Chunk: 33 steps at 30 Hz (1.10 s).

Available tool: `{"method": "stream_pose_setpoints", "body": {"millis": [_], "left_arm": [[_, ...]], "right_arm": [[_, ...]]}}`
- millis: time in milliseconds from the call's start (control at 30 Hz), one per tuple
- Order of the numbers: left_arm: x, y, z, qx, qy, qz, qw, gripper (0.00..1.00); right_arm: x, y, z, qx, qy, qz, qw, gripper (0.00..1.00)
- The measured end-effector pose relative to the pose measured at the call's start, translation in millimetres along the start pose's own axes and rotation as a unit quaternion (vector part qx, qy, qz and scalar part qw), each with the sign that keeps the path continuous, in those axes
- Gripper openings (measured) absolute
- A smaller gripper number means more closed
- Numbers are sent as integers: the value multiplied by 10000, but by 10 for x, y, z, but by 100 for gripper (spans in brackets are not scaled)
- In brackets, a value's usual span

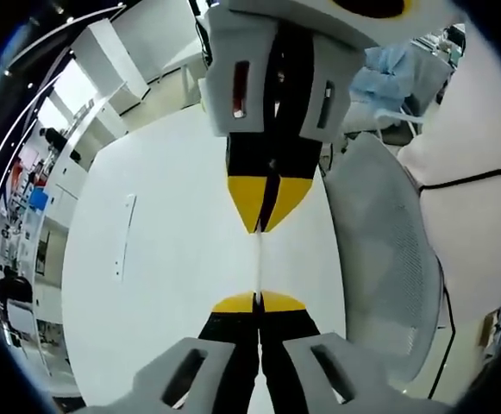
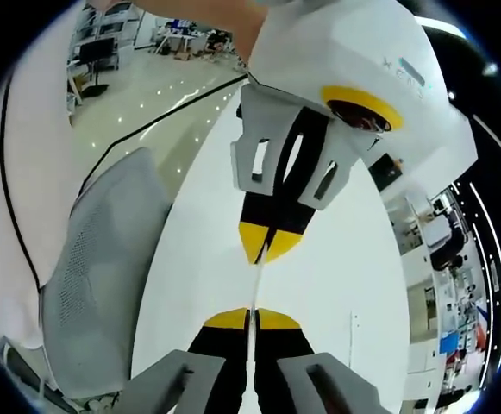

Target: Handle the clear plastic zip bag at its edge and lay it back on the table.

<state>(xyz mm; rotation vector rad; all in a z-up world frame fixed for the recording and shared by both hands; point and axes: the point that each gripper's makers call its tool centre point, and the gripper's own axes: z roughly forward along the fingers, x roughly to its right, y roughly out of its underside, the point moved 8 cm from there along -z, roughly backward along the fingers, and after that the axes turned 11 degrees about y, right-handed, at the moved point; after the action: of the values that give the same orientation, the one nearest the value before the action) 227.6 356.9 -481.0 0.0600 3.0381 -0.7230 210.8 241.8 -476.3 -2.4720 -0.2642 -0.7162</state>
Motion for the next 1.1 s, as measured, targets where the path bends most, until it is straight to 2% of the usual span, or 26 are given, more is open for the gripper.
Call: {"method": "stream_pose_setpoints", "body": {"millis": [1100], "left_arm": [[-25, -8, -42, 150, -129, -7, 9998, 0]], "right_arm": [[39, 171, -112, -272, -21, 96, 9996, 0]]}}
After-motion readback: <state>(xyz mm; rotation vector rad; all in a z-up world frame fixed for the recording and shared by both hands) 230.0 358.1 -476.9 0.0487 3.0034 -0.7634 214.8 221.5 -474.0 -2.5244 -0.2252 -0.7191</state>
